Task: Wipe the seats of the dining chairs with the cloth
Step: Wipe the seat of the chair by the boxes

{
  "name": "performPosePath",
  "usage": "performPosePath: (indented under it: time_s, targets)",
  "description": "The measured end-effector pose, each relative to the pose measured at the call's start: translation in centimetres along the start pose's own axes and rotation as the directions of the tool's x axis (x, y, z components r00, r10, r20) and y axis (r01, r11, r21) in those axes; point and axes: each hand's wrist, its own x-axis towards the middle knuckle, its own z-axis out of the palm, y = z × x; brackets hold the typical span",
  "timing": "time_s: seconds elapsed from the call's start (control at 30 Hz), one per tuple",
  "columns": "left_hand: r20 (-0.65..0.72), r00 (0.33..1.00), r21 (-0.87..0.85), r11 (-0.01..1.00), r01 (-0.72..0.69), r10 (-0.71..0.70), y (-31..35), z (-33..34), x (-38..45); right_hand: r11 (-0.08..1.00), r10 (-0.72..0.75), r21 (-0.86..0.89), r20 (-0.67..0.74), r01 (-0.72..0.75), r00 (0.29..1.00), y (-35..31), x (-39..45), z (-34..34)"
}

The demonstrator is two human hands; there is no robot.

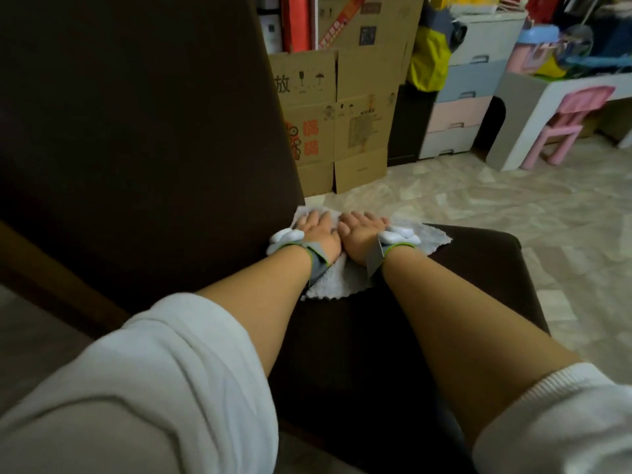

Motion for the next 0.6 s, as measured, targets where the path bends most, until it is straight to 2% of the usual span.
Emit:
performPosePath:
  time_s: [0.07,0.13,0.27,0.4,0.5,0.6]
  targets:
    - [-0.004,1.000,0.010,1.000,0.011,-0.011,-0.4,0.6,-2.7,1.000,0.012,-0.002,-0.030,-0.012,0.999,-0.2,-3.2,0.7]
    - [-0.021,1.000,0.027,1.000,0.002,-0.002,-0.9,1.3,-6.0,1.000,-0.011,-0.005,0.000,0.011,1.000,-1.4,-6.9,1.2]
    - [-0.139,0.990,0.003,1.000,-0.006,0.006,-2.0,2.8,-13.3,0.995,-0.060,0.075,0.012,0.059,0.998,-4.1,-13.9,1.9]
    - [-0.216,0.976,-0.002,1.000,-0.002,0.001,-3.4,5.0,-20.0,0.975,-0.193,0.109,-0.010,0.193,0.981,-6.7,-20.5,2.7]
    - [-0.199,0.980,-0.039,0.999,-0.024,0.016,-4.1,5.4,-21.5,0.940,-0.255,0.233,-0.002,0.248,0.967,-6.8,-21.7,2.3]
    - [-0.188,0.982,-0.043,0.999,0.020,-0.027,-3.4,4.9,-19.7,0.907,-0.271,0.344,0.039,0.242,0.962,-5.0,-19.1,1.3]
